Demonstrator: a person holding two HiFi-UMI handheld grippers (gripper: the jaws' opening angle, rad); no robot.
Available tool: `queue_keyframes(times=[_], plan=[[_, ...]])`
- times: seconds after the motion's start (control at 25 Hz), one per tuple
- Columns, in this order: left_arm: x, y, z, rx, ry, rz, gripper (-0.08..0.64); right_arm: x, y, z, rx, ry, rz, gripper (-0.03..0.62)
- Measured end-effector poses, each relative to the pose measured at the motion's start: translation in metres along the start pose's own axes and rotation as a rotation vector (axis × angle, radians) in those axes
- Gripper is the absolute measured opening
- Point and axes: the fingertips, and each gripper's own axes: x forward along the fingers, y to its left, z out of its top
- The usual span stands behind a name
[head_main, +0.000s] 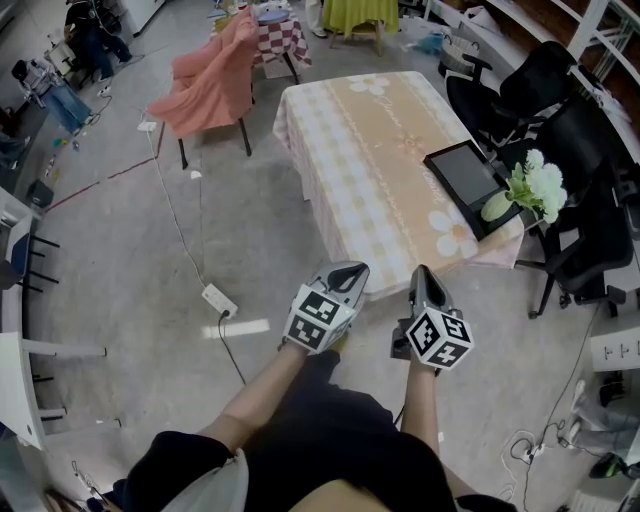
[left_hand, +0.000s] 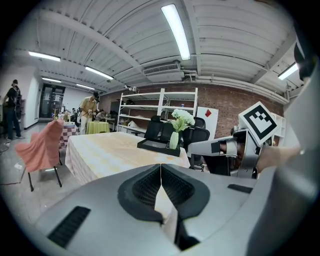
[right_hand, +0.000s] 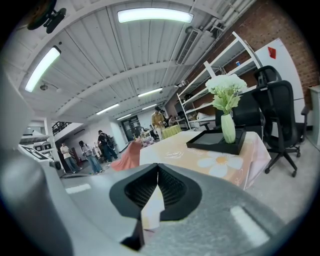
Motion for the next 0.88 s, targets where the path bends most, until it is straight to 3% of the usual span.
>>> queue_keyframes(times=[0.32,0.64,0.88], plan=[[0.047,0.036,0.033,0.011,-0.027,-0.002,0.011,0.051,-0.018,0.025,-0.003,-0.004,-0.007,0.003],[0.076,0.064,0.036,0.006,-0.002,-0.01,0.011,0.09,-0.031,0.031,0.007,0.001,-0.016,0.003],[0.092,0.08,0.04,0.002,-0.011,-0.003,0.011,0.111,-0.034,0.038,-0.047,0.004,-0.018,0.003]])
